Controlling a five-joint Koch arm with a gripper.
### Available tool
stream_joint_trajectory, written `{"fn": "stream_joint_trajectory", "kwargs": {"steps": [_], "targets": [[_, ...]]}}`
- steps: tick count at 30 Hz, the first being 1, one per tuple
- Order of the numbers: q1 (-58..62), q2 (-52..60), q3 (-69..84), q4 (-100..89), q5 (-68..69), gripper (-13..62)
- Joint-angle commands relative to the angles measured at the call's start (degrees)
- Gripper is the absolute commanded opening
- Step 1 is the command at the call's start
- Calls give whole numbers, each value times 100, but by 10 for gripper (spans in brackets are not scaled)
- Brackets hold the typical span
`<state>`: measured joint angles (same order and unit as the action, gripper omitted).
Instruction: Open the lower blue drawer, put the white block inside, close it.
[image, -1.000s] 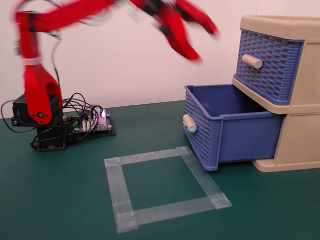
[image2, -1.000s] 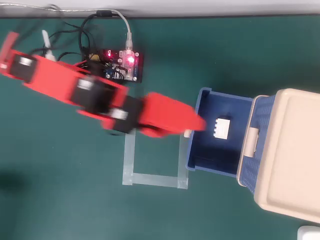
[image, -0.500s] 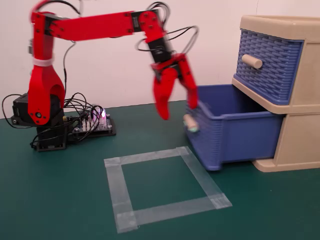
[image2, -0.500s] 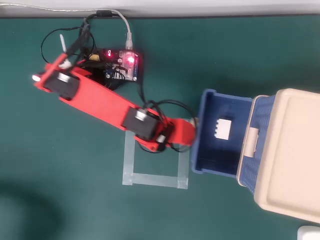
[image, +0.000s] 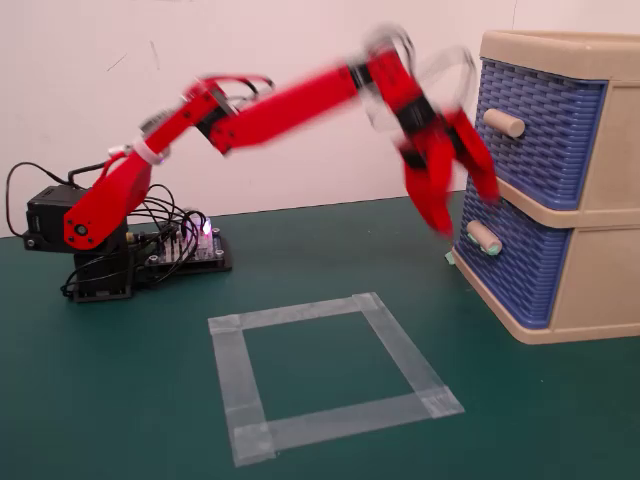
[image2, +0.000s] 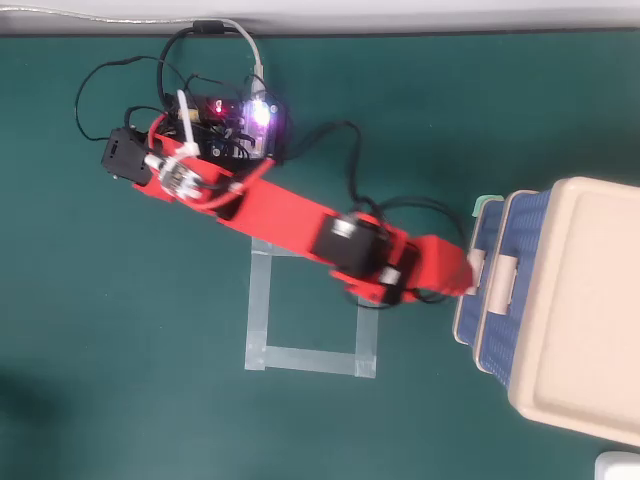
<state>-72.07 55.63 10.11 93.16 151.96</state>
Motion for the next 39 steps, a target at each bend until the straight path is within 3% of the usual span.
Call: {"fn": "stream_joint_trajectory", "kwargs": {"steps": [1,4,7,13,17,22,29,39], "targets": [[677,1362,-246,1477,114,340],[2065,2531,343,2347,44,339],[3182,3349,2347,2197,-536,339],[4983,5142,7084,1942,-3384,339],[5361,6240,9721,1002,-4922,339],[5476,7743,12507,-316,-5739,339],[5827,7910,13140,237,-5827,338],[7392,7919,13166,176,-6416,337]]}}
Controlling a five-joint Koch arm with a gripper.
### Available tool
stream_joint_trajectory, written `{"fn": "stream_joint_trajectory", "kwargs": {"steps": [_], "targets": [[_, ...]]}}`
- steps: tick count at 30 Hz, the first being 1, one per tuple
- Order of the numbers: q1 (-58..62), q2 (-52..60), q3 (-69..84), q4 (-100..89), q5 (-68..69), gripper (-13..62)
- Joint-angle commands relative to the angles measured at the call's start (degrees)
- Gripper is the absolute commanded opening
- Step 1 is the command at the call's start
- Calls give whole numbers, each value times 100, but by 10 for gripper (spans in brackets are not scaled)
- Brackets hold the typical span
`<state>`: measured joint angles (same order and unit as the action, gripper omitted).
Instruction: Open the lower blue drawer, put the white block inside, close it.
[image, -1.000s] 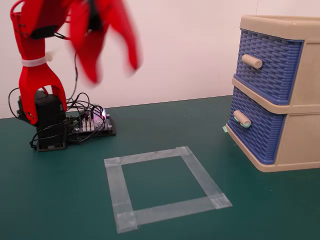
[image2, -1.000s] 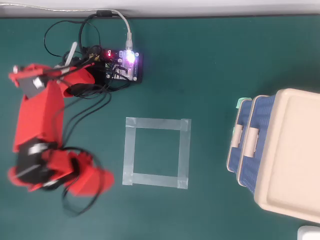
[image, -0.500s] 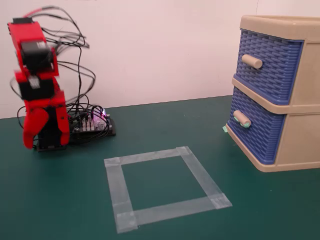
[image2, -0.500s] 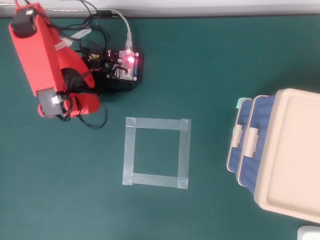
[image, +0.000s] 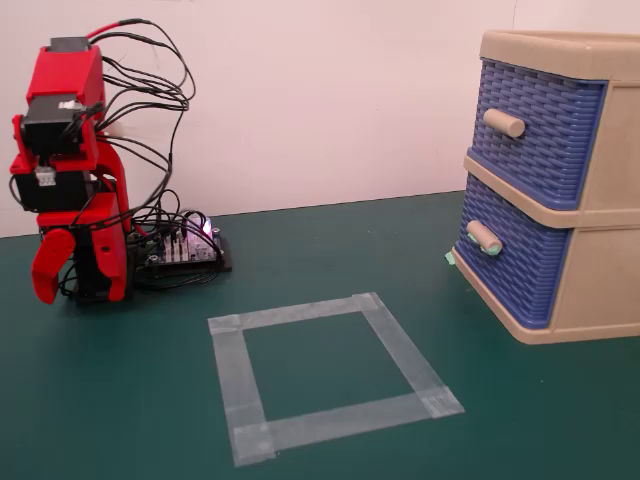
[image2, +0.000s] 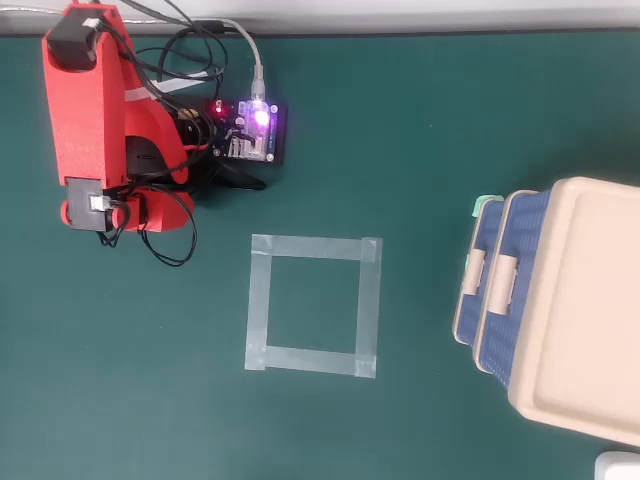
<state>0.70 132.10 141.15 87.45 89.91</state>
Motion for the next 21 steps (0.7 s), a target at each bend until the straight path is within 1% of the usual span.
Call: {"fn": "stream_joint_trajectory", "kwargs": {"steps": [1,4,6,21], "targets": [[114,272,62,756,-352,337],[114,264,79,703,-984,338],[123,272,70,668,-1178,341],[114,264,53,677,-1169,343]]}}
